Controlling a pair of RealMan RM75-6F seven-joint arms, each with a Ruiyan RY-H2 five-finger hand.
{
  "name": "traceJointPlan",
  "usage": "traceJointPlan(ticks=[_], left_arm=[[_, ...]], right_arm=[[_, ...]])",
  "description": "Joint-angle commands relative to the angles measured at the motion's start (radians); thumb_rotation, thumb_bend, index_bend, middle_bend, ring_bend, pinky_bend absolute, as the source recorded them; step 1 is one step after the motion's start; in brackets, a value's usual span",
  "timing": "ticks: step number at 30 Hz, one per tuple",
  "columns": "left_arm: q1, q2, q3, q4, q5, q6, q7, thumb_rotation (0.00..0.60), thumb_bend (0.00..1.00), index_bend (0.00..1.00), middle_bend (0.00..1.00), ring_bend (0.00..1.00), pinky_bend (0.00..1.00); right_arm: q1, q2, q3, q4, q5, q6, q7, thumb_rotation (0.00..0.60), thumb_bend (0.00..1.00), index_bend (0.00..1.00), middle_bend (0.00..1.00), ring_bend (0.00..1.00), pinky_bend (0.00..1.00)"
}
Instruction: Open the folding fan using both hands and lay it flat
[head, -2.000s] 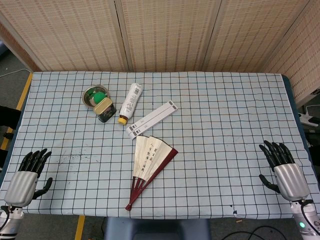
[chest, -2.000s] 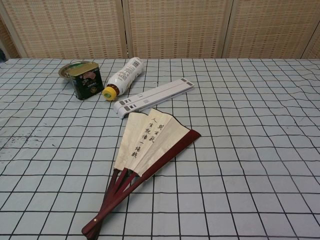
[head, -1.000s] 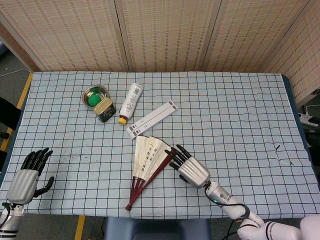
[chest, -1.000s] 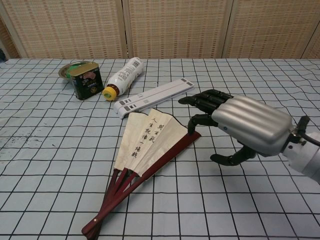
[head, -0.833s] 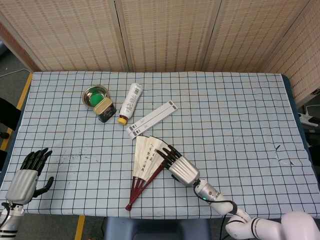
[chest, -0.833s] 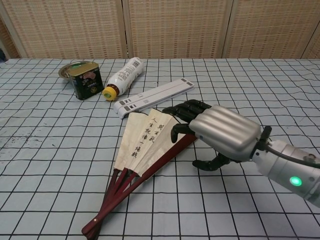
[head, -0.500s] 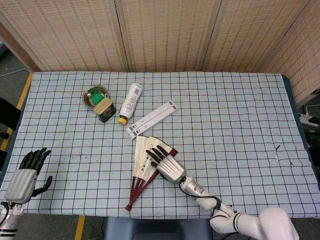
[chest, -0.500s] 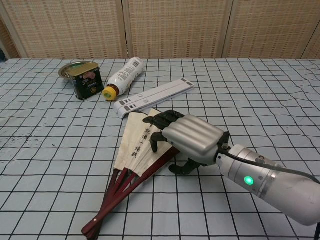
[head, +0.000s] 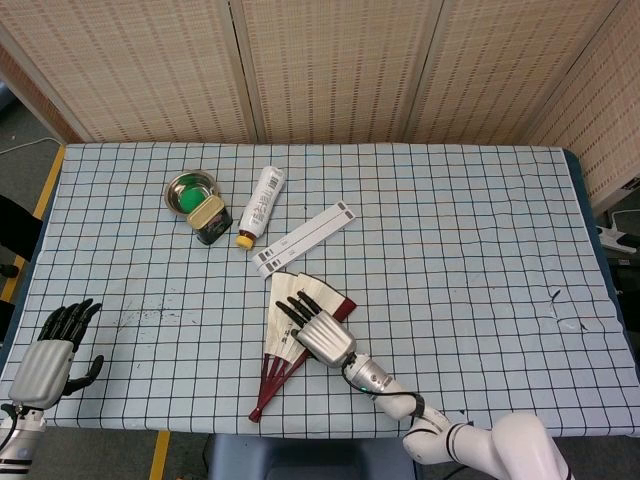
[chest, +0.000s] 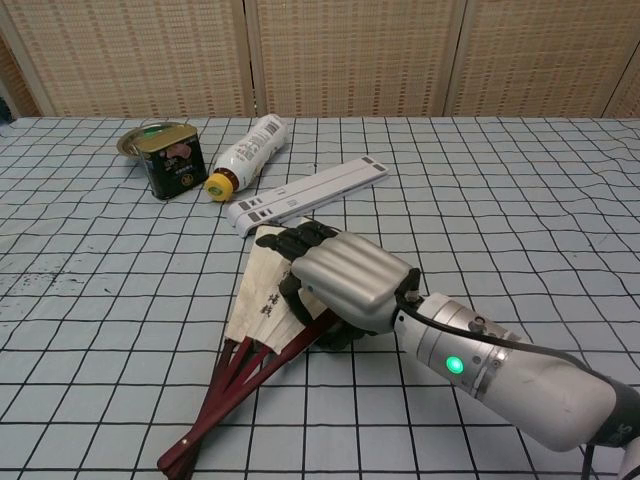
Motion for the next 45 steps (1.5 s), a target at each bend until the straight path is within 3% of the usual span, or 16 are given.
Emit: traceJointPlan(ticks=[1,6,8,10,12,14,17,18,19,21,24,28,30,34,39,45], left_arm=[[0.0,0.003,0.003,-0.003,-0.01,-0.012,0.006,0.6,0.43,0.0,0.0,0.0,0.05],[-0.002,0.008,0.007,-0.005,-0.008,-0.019,0.012,0.6,0.45,0.0,0.0,0.0,0.05],[-0.006,0.0,0.004,-0.003,0.002,-0.015,0.003,0.6,0.52,0.0,0.0,0.0,0.05],[-0.01,-0.032,-0.009,0.042,0.021,0.012,-0.044,0.6,0.69,0.0,0.0,0.0,0.04],[-0.014,-0.068,-0.012,0.104,0.023,0.012,-0.1,0.6,0.75,0.0,0.0,0.0,0.02],[-0.024,-0.098,-0.011,0.151,0.031,0.001,-0.163,0.6,0.68,0.05,0.01,0.0,0.01],[-0.048,-0.147,-0.006,0.208,0.038,-0.039,-0.32,0.6,0.52,0.24,0.01,0.0,0.0],[-0.057,-0.164,-0.006,0.217,0.038,-0.056,-0.385,0.6,0.49,0.26,0.0,0.0,0.0],[-0.071,-0.2,-0.012,0.251,0.038,-0.066,-0.447,0.6,0.48,0.22,0.0,0.0,0.0],[-0.108,-0.296,-0.023,0.376,0.037,-0.108,-0.444,0.6,0.47,0.12,0.0,0.0,0.0],[-0.142,-0.354,-0.025,0.418,0.027,-0.168,-0.509,0.6,0.46,0.02,0.0,0.0,0.0],[-0.167,-0.391,-0.034,0.426,0.025,-0.192,-0.59,0.6,0.43,0.0,0.0,0.0,0.0],[-0.212,-0.443,-0.068,0.42,0.057,-0.16,-0.65,0.6,0.43,0.0,0.0,0.0,0.0],[-0.252,-0.527,-0.099,0.483,0.057,-0.144,-0.612,0.6,0.43,0.0,0.0,0.0,0.0],[-0.289,-0.602,-0.116,0.588,0.038,-0.157,-0.61,0.6,0.43,0.0,0.0,0.0,0.0],[-0.303,-0.607,-0.124,0.526,0.041,-0.125,-0.803,0.6,0.42,0.0,0.0,0.0,0.0]], right_arm=[[0.004,0.033,-0.004,-0.035,-0.011,0.041,0.032,0.6,0.52,0.73,0.08,0.0,0.0],[0.012,0.12,0.003,-0.145,-0.022,0.08,0.023,0.6,0.68,0.77,0.1,0.0,0.0],[0.015,0.158,0.007,-0.202,-0.024,0.086,0.011,0.6,0.7,0.77,0.1,0.0,0.0],[0.02,0.209,0.017,-0.289,-0.019,0.084,0.007,0.6,0.71,0.77,0.1,0.0,0.0],[0.021,0.263,0.033,-0.396,0.011,0.061,0.008,0.6,0.71,0.77,0.1,0.0,0.0],[0.026,0.311,0.052,-0.489,0.037,0.039,-0.015,0.6,0.71,0.77,0.1,0.0,0.0],[0.033,0.377,0.093,-0.636,0.1,-0.001,-0.05,0.6,0.71,0.77,0.1,0.0,0.0],[0.034,0.393,0.106,-0.679,0.125,-0.014,-0.055,0.6,0.71,0.76,0.1,0.0,0.0],[0.036,0.409,0.125,-0.731,0.163,-0.03,-0.065,0.6,0.71,0.76,0.1,0.0,0.0],[0.042,0.423,0.161,-0.816,0.235,-0.051,-0.103,0.6,0.71,0.75,0.1,0.0,0.0],[0.051,0.426,0.189,-0.878,0.295,-0.06,-0.146,0.6,0.71,0.75,0.1,0.0,0.0],[0.063,0.421,0.209,-0.923,0.349,-0.067,-0.184,0.6,0.71,0.75,0.1,0.0,0.0],[0.084,0.403,0.235,-0.963,0.437,-0.078,-0.238,0.6,0.71,0.74,0.1,0.0,0.0],[0.107,0.372,0.256,-1.001,0.545,-0.043,-0.337,0.6,0.71,0.73,0.1,0.0,0.0],[0.113,0.374,0.258,-1.039,0.6,-0.013,-0.362,0.6,0.71,0.73,0.1,0.0,0.0],[0.139,0.368,0.256,-1.02,0.65,-0.021,-0.362,0.6,0.71,0.73,0.1,0.0,0.0]])
